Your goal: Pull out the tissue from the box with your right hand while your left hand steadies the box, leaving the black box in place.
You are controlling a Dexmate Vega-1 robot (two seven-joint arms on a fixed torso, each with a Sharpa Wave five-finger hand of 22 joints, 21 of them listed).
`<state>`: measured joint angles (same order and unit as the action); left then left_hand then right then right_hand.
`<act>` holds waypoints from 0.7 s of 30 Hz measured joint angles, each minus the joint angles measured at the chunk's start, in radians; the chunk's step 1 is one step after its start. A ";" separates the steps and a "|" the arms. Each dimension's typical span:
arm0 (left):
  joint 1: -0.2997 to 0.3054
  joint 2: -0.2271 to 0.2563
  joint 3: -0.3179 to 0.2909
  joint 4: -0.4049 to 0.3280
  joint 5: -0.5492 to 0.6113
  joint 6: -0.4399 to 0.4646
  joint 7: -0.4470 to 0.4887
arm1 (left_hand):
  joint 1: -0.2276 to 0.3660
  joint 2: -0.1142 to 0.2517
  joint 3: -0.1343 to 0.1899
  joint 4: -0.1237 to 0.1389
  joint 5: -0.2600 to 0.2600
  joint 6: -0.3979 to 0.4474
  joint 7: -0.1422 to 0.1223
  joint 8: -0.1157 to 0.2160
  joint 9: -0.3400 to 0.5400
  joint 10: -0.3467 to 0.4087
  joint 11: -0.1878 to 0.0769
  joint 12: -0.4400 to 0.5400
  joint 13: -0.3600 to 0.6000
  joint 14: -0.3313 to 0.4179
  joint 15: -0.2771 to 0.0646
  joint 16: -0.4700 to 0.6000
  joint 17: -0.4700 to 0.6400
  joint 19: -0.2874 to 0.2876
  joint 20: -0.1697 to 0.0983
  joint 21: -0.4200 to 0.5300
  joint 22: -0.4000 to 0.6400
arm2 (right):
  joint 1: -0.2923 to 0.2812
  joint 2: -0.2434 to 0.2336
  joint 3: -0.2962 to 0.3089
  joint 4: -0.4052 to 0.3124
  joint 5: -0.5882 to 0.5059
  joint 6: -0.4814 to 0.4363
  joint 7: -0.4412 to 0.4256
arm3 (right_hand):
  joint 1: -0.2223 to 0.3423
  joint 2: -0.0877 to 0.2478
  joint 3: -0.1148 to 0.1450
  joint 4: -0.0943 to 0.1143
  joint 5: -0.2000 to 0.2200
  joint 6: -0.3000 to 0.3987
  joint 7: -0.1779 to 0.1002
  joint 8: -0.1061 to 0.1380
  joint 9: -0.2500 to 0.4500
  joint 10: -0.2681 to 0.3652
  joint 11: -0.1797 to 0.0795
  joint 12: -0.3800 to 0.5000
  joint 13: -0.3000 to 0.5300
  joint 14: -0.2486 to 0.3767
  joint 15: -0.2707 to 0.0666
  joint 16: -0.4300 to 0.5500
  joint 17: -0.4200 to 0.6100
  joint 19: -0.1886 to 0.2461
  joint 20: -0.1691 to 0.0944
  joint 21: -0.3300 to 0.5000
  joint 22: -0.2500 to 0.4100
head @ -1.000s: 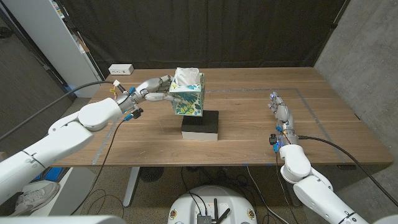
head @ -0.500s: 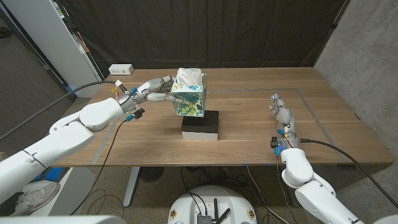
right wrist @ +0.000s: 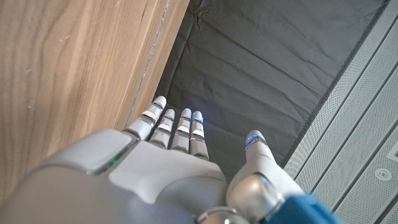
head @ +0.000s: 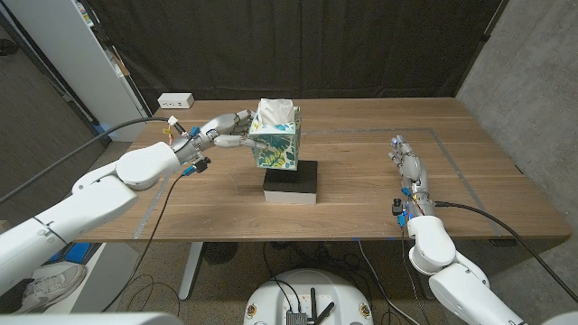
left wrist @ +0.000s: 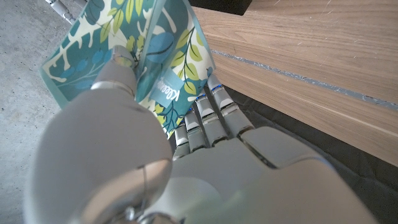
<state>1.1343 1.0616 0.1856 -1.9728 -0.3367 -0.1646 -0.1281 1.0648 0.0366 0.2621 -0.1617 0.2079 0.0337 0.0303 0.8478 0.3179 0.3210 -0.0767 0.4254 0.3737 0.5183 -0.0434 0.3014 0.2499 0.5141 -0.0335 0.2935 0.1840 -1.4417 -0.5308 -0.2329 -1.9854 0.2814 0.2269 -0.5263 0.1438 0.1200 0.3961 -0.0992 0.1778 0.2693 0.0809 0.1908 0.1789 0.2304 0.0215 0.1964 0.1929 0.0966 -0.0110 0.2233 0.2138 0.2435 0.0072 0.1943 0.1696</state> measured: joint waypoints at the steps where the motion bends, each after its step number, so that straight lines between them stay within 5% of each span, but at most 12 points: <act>1: 0.000 0.000 0.000 0.000 0.000 0.000 0.000 | 0.000 0.000 0.000 0.000 0.000 0.000 0.000 0.000 0.000 0.000 0.000 0.000 0.000 0.000 0.000 0.000 0.000 0.000 0.000 0.000 0.000 | -0.001 -0.001 0.001 -0.005 0.000 0.000 0.000 | 0.000 0.000 0.002 0.002 0.000 0.000 0.000 0.000 0.000 -0.004 0.004 0.000 0.000 0.000 0.000 0.000 0.002 0.000 0.000 0.000 0.000; 11: -0.005 0.001 0.006 0.000 0.000 0.000 0.000 | -0.002 0.002 -0.003 0.000 0.000 0.000 0.000 0.008 0.000 0.000 0.000 0.000 0.005 0.000 0.000 -0.001 -0.001 0.000 0.000 -0.002 0.000 | -0.007 -0.014 0.016 -0.058 0.095 -0.009 0.062 | -0.008 0.008 0.029 0.029 0.000 -0.004 -0.004 0.000 0.000 -0.006 0.005 -0.001 0.000 -0.012 -0.012 0.000 0.011 0.011 -0.011 0.000 0.000; 21: -0.006 0.001 0.008 0.000 0.000 0.000 0.001 | -0.004 0.004 -0.003 0.000 -0.001 0.000 0.000 0.008 0.000 0.000 0.000 0.000 0.005 0.002 -0.002 -0.004 -0.002 -0.002 0.002 -0.002 -0.001 | 0.001 -0.042 0.030 -0.117 0.161 -0.053 0.099 | -0.027 0.000 0.049 0.089 0.000 -0.038 -0.002 -0.010 0.000 -0.038 0.009 -0.012 0.000 -0.041 -0.019 0.000 0.026 0.011 -0.025 0.000 0.005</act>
<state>1.1281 1.0622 0.1934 -1.9728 -0.3369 -0.1645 -0.1271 1.0604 0.0405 0.2592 -0.1614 0.2069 0.0338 0.0304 0.8557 0.3179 0.3210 -0.0767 0.4253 0.3784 0.5200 -0.0451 0.2970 0.2480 0.5124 -0.0318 0.2912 0.1834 -1.4402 -0.5733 -0.2027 -2.1021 0.4420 0.1739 -0.4270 0.1173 0.1198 0.4449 -0.0100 0.1778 0.2317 0.0788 0.1810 0.1789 0.1926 0.0302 0.1847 0.1929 0.0552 -0.0303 0.2233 0.2397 0.2541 -0.0180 0.1943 0.1750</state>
